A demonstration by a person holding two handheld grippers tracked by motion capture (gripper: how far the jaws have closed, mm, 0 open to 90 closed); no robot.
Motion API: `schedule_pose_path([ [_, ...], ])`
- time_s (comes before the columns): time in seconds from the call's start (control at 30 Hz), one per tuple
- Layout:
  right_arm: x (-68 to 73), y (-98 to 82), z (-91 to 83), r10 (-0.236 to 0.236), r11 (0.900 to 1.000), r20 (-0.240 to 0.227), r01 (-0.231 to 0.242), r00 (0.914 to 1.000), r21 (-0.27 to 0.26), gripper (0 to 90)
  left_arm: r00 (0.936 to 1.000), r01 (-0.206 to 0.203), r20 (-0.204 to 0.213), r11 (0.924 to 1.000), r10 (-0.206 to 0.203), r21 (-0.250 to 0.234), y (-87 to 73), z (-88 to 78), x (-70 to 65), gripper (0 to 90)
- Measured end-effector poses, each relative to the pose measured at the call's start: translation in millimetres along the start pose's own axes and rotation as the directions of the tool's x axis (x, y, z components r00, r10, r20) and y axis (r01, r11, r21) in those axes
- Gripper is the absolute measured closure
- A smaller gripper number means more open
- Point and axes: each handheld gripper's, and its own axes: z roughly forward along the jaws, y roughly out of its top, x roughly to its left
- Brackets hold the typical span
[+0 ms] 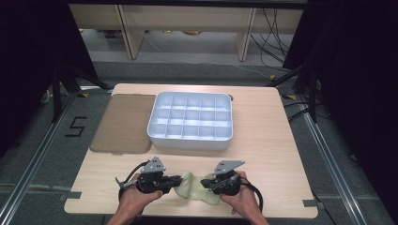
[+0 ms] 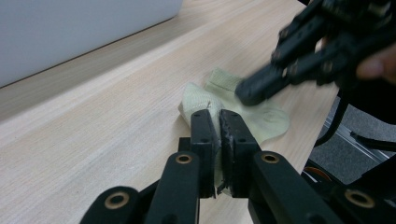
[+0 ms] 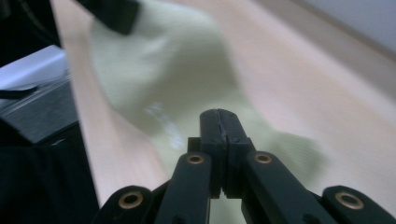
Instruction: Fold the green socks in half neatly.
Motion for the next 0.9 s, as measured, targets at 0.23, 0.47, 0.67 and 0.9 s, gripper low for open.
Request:
schedule_pose_path([
  [0.23, -21.6, -23.1, -14.6, 0.036, 0.998, 0.065, -0.039, 0.9972, 0.043, 90.0, 1.0, 0.006, 0.007, 1.0, -0.006, 0.0, 6.2, 3.5, -6.5, 83.8],
  [0.47, -24.6, -24.9, -6.7, 0.039, 0.998, 0.058, -0.042, 0.9975, 0.051, 90.0, 0.9995, -0.002, 0.031, 0.9999, 0.003, -0.011, 17.2, 21.7, -15.2, 84.0],
  [0.67, -26.6, -25.5, -8.2, 0.062, 0.997, 0.041, -0.064, 0.9972, 0.045, 90.0, 0.9989, -0.008, 0.046, 1.0, 0.008, 0.005, 24.3, 42.8, -20.9, 84.1],
  [0.9, -31.9, -26.0, -16.5, 0.107, 0.994, 0.022, -0.107, 0.994, 0.004, 89.8, 0.9984, -0.031, 0.049, 0.9984, 0.029, 0.047, 24.0, 55.7, -23.0, 83.8],
])
